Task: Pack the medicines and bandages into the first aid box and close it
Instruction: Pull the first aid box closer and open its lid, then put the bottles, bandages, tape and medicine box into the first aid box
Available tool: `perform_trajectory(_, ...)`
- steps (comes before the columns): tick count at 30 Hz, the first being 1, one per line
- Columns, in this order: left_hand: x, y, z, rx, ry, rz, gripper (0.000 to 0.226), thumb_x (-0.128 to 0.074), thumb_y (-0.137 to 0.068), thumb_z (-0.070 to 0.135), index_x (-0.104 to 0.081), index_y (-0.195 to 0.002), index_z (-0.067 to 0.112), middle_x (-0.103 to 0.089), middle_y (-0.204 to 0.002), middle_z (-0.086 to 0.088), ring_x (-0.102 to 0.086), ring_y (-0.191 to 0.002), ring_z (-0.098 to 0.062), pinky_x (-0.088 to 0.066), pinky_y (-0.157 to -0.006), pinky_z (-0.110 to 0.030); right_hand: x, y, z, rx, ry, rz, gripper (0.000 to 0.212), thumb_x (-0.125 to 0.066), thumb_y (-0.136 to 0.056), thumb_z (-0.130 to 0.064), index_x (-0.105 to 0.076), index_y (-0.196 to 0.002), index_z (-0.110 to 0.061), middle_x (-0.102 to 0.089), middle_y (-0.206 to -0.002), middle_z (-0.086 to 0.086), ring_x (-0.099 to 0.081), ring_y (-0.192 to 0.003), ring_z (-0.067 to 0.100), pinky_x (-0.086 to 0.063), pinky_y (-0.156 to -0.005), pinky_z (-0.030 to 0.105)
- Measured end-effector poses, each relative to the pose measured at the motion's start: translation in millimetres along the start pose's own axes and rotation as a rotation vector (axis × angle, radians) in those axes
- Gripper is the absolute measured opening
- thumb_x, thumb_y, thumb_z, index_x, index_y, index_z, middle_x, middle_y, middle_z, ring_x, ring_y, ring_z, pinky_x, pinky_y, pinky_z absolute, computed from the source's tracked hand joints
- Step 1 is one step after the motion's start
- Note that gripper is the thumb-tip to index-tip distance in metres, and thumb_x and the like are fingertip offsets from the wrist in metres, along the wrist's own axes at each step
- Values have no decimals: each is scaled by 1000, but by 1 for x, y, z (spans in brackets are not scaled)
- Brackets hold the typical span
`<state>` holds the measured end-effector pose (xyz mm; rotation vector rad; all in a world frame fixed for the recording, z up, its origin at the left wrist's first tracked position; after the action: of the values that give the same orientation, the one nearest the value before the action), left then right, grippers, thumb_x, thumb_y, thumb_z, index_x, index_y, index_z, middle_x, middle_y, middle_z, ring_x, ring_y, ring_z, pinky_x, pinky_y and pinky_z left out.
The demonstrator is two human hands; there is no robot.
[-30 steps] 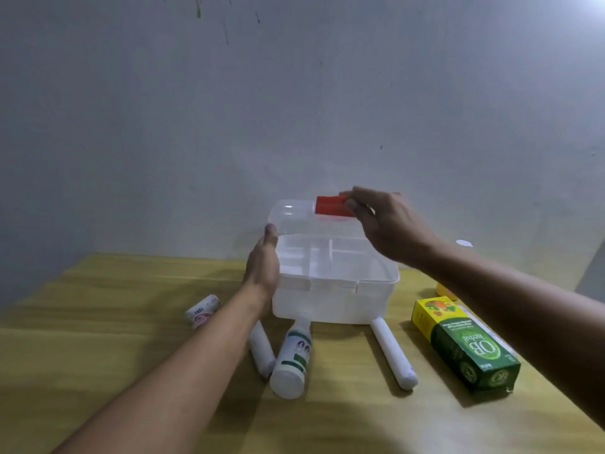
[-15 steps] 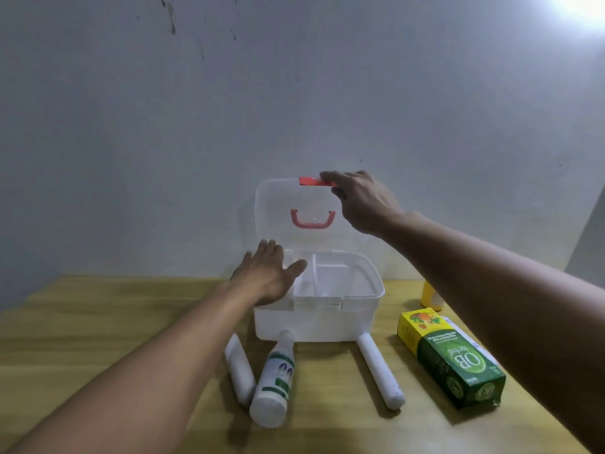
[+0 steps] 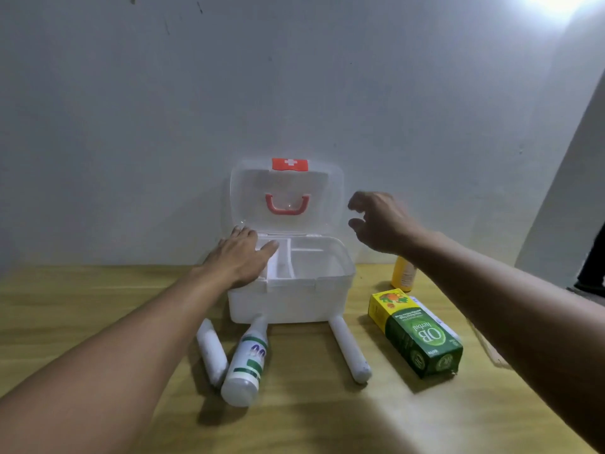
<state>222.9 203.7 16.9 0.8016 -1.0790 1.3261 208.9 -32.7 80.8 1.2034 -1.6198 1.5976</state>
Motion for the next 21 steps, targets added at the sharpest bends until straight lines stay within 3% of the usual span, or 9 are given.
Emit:
perform_trajectory(3, 5, 9, 7, -10, -16, 94, 61, -26, -100, 47, -42, -144, 7, -34, -156, -12, -31, -143, -31, -25, -115, -45, 14, 31, 13, -167, 107, -353, 29, -74, -80, -32, -71, -94, -7, -74, -92, 14, -70, -83, 31, -61, -68, 40)
perform_trajectory(6, 9, 13, 11, -46, -43, 92, 60, -27, -100, 47, -43, -144, 10, -36, -156, -11, -29, -145, -30, -24, -116, -46, 20, 68, 13, -377, 124, -788, 56, -83, -69, -40, -66, -104, 0, -67, -86, 14, -71, -85, 36, -62, -63, 49)
perform_trajectory(8, 9, 13, 14, -42, -52, 34, 67, -29, -97, 55, -33, -150, 13, -27, -160, -9, -20, -149, -28, -18, -118, -50, 18, 87, 13, -396, 189, -891, 71, -87, -63, -41, -60, -114, 0, -64, -96, 14, -70, -88, 37, -61, -64, 53)
perform_trajectory(11, 6, 15, 15, -19, -55, -31, 83, -35, -89, 69, -27, -152, 16, -20, -163, -6, -16, -150, -27, -18, -118, -54, 18, 101, 16, -412, 160, -806, 76, -90, -59, -33, -56, -120, -2, -65, -108, 16, -69, -83, 34, -62, -57, 47)
perform_trajectory(15, 3, 16, 13, -10, -74, -29, 91, -42, -83, 73, -24, -153, 19, -16, -164, -3, -13, -151, -24, -21, -117, -52, 51, 89, 15, -355, 271, -559, 49, -84, -63, -35, -64, -101, -13, -65, -82, 4, -60, -59, 15, -51, -35, 25)
perform_trajectory(18, 4, 17, 13, 1, -60, -34, 90, -43, -83, 72, -23, -154, 19, -14, -164, -3, -11, -151, -24, -19, -117, -51, 79, 66, 2, -230, 352, -355, 44, -75, -68, -34, -60, -106, -19, -62, -80, 3, -53, -52, 15, -49, -45, 28)
perform_trajectory(21, 4, 18, 14, 22, -42, -30, 90, -44, -83, 71, -24, -153, 18, -16, -164, -4, -15, -150, -26, -22, -118, -51, 80, 41, -21, -55, 298, -343, 40, -69, -74, -19, -60, -113, -19, -65, -97, 7, -55, -59, 15, -52, -51, 31)
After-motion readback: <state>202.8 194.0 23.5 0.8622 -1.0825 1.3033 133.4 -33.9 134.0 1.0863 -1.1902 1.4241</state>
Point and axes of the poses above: each hand's wrist, its own y-axis away from the middle knuckle, its own x-axis out of the back of the hand, z = x × y, the point moved 1 cm from there along -y, towards the middle knuckle
